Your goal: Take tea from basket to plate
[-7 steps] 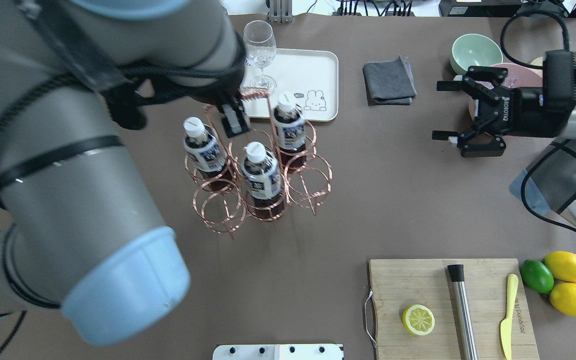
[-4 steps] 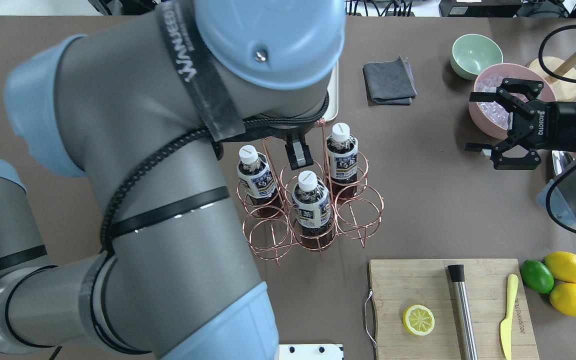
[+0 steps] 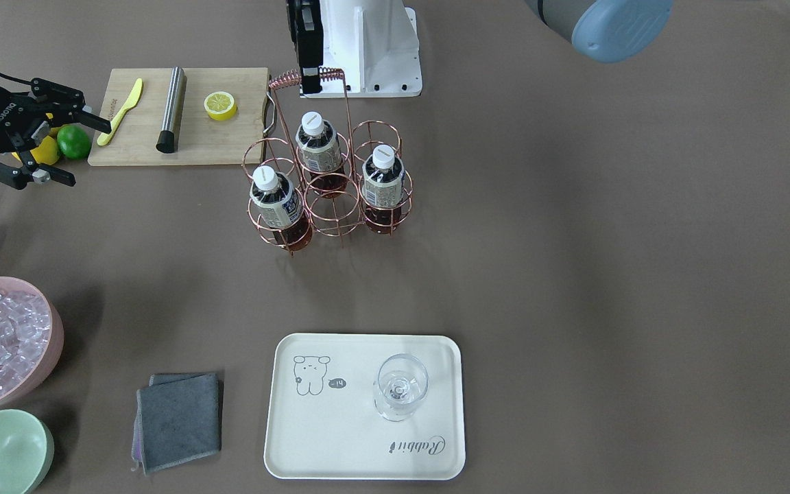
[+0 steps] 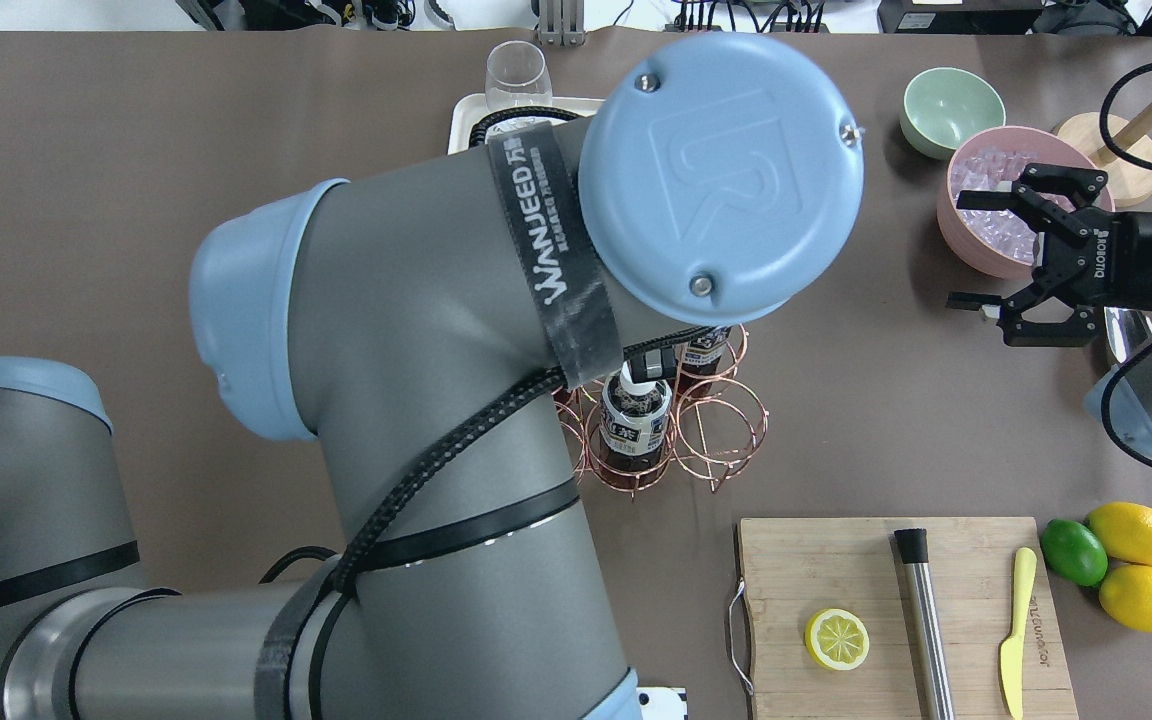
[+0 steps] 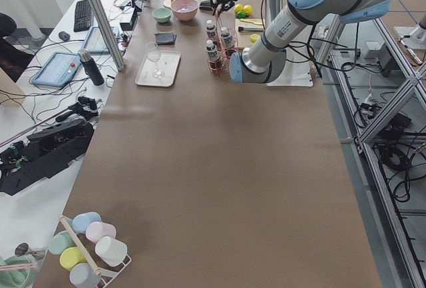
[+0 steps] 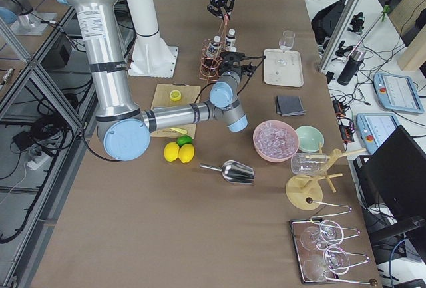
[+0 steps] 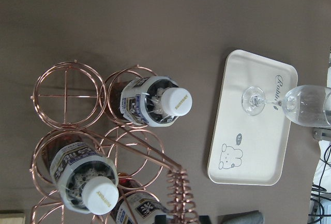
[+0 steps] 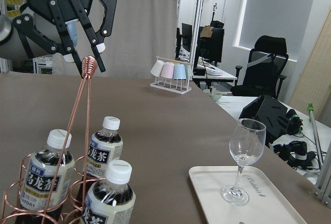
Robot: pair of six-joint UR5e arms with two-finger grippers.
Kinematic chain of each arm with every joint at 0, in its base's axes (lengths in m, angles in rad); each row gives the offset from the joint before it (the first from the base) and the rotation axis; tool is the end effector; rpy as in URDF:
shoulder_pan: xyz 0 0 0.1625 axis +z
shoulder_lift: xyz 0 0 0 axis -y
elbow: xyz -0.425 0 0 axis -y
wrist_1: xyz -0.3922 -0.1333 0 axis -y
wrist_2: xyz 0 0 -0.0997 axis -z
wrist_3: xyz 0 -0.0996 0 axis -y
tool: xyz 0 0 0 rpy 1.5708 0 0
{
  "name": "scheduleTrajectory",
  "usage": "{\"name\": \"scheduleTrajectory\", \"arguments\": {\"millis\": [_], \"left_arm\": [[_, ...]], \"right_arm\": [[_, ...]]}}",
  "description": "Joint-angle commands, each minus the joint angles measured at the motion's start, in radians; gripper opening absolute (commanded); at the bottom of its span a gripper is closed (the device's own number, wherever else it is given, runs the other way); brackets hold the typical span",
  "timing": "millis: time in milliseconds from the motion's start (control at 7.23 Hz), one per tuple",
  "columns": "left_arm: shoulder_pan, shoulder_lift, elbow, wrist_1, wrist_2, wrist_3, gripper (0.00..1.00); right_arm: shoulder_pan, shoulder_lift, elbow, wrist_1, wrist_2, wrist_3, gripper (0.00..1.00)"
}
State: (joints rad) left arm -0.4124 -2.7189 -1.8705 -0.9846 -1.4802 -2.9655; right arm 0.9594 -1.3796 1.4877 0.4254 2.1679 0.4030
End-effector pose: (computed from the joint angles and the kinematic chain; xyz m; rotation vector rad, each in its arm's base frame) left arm 0.4706 -0.3612 -0.0635 -0.3804 0.9179 -1.7177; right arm -0.2185 -0.4463 0.4097 1.6228 -1.3152 -0.7519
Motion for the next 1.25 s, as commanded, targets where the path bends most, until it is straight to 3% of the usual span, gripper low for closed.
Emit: {"name": "scheduleTrajectory", "arguments": {"millis": [0, 277, 1107], "left_arm": [[0.000, 0.031, -0.012, -0.008, 0.008, 0.008, 0.00], [-0.005, 0.044, -0.018, -0.017, 0.008, 0.016, 0.00], [-0.006, 0.064, -0.035, -0.028, 0.008, 0.043, 0.00]], "right_arm": [[-0.085, 0.092, -0.020, -0.114, -0.020, 0.005, 1.00], [-0.175, 0.137, -0.021, -0.171, -0.057, 0.092, 0.99], [-0.284, 0.166, -0.020, -0.189, -0.131, 0.057, 0.99]]}}
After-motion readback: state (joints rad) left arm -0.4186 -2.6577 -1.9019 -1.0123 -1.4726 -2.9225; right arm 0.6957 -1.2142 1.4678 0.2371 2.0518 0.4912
